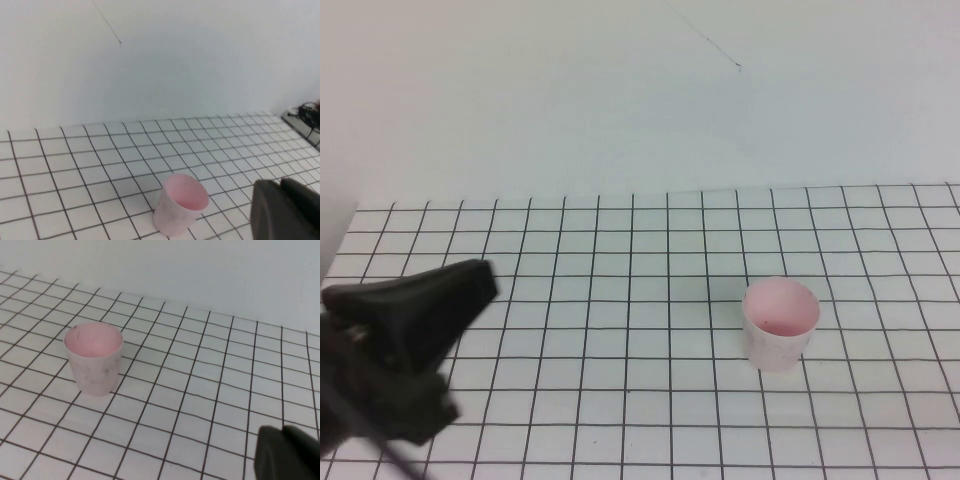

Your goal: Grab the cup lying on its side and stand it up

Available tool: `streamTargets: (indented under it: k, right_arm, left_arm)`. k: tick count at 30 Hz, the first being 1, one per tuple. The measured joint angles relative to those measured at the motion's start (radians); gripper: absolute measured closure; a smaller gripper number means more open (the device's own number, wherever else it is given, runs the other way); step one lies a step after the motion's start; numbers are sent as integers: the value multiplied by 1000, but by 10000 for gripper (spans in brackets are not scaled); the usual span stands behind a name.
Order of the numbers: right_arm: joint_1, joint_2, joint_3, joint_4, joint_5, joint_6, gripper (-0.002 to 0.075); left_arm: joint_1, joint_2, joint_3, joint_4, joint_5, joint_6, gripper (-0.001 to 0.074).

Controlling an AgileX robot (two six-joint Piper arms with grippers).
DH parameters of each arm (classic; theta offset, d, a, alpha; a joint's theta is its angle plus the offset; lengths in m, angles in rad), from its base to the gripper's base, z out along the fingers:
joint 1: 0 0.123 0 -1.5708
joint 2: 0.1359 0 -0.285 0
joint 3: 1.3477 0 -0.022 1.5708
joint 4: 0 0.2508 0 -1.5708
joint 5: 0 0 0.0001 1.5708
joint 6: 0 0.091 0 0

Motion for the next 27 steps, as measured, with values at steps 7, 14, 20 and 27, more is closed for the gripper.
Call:
streamTargets:
  k: [7, 14, 20, 27]
  right_arm:
    - [0, 0, 0, 0, 0, 0, 725]
    - [0, 0, 0, 0, 0, 0, 725]
    - [0, 0, 0, 0, 0, 0, 725]
    - [0, 0, 0, 0, 0, 0, 725]
  left_arm:
    - [313, -191, 285, -350, -440, 410, 735]
    - [587, -400, 557, -509, -607, 419, 734]
    - [666, -537, 696, -540, -579, 459, 734]
    - [675, -566, 705, -548, -289, 582, 735]
